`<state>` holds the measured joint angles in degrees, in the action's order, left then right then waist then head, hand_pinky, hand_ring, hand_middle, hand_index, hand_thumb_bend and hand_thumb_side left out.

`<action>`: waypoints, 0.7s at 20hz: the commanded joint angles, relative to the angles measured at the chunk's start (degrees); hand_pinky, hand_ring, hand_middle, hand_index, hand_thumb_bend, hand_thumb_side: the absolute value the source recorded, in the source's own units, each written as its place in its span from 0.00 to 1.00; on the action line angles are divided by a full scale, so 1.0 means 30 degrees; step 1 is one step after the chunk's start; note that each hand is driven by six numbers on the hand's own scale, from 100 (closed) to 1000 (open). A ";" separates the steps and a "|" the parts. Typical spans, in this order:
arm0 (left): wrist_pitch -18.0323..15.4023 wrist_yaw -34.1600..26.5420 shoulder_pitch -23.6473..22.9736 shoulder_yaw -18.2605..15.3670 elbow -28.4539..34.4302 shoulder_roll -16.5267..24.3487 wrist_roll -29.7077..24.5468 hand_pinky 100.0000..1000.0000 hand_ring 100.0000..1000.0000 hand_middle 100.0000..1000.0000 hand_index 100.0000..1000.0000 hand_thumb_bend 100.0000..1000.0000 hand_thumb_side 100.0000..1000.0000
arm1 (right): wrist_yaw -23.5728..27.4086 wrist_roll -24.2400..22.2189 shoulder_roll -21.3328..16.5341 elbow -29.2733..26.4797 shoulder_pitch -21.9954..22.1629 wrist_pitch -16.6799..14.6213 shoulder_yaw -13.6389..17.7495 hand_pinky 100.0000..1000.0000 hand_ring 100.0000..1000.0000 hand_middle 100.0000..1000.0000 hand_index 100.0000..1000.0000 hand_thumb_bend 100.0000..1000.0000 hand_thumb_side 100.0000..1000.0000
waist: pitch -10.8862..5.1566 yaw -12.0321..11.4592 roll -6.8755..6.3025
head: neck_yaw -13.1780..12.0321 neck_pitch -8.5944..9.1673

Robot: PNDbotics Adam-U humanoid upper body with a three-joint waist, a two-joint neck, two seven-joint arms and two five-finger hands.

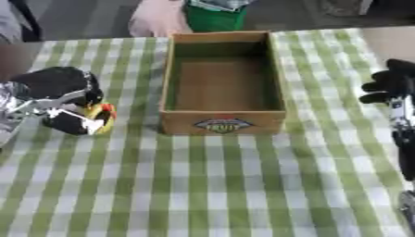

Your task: Pick up objects on the table and place them in the box.

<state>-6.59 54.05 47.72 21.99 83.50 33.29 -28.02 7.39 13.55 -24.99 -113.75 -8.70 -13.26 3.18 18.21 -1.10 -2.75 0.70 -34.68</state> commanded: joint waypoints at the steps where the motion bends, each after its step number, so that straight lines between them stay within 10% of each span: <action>1: -0.0002 0.0126 0.0349 -0.0305 0.0255 0.0536 0.0293 0.12 0.35 0.24 0.37 0.00 0.44 | 0.0030 0.0051 -0.0252 -0.0281 -0.0091 -0.0059 0.0142 0.52 0.58 0.57 0.75 0.00 0.50 | -0.0319 0.0009 0.0031 | 0.0042 0.0144; 14: 0.0282 0.0587 0.2102 -0.1893 0.1956 0.0197 0.3529 0.22 0.41 0.44 0.59 0.00 0.38 | 0.0253 0.0153 -0.0375 -0.0281 -0.0270 -0.0168 0.0245 0.52 0.58 0.57 0.75 0.00 0.50 | -0.0484 0.0454 -0.0188 | -0.0171 0.0517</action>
<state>-5.76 55.09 52.52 17.79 88.44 33.13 -18.72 7.69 13.87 -24.99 -113.75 -9.08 -13.57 3.29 18.09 0.35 -3.49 0.45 -33.78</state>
